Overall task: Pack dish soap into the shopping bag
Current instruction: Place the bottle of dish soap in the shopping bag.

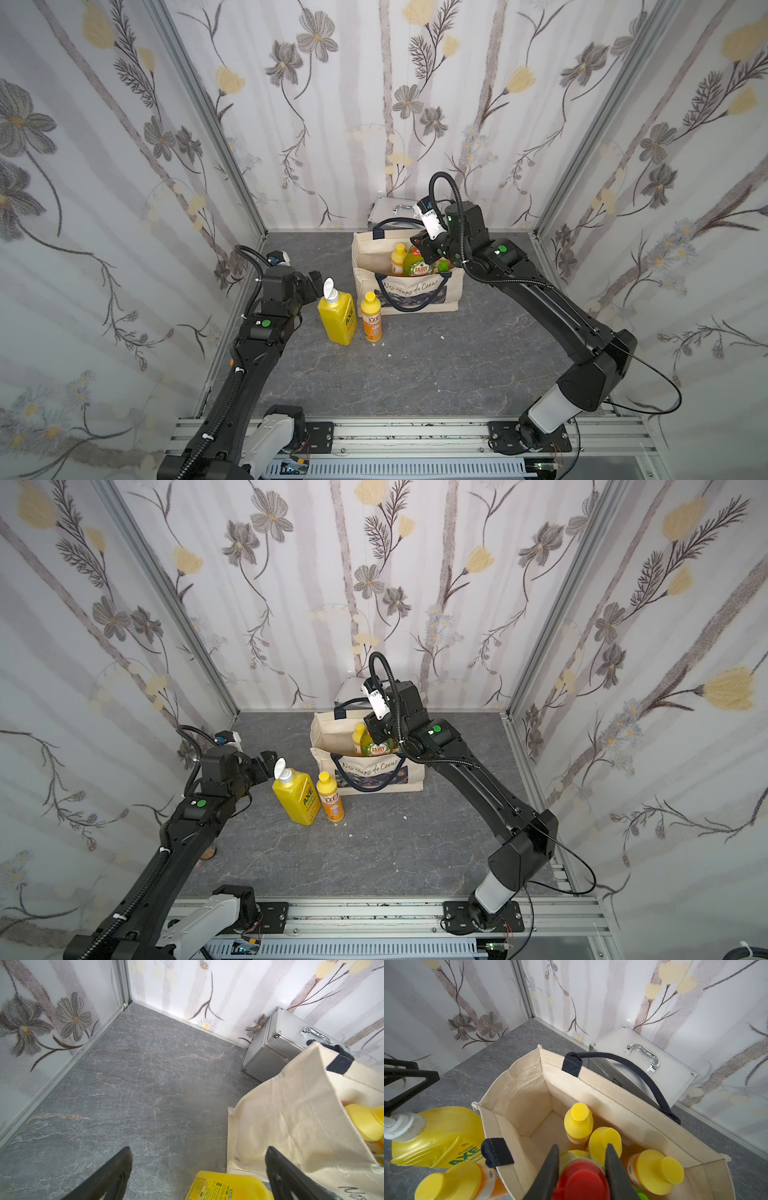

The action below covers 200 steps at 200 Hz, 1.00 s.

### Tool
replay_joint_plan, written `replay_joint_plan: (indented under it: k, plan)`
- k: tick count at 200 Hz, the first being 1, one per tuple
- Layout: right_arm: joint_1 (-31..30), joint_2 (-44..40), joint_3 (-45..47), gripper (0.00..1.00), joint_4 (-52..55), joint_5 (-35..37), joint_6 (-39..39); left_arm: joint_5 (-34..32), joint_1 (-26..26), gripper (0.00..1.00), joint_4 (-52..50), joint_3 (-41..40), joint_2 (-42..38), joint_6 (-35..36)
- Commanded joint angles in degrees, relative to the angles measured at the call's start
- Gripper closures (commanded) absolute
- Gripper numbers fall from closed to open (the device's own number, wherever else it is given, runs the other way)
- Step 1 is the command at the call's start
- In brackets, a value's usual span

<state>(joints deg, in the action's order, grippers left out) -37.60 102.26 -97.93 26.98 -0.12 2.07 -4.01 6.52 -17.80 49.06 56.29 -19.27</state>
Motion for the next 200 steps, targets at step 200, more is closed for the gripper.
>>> replay_joint_plan:
  k: [200]
  plan:
    - [1.21,4.52,15.16,1.00,-20.48,-5.08,-5.11,-0.30,-0.04,0.00,1.02,-0.10,-0.13,0.11]
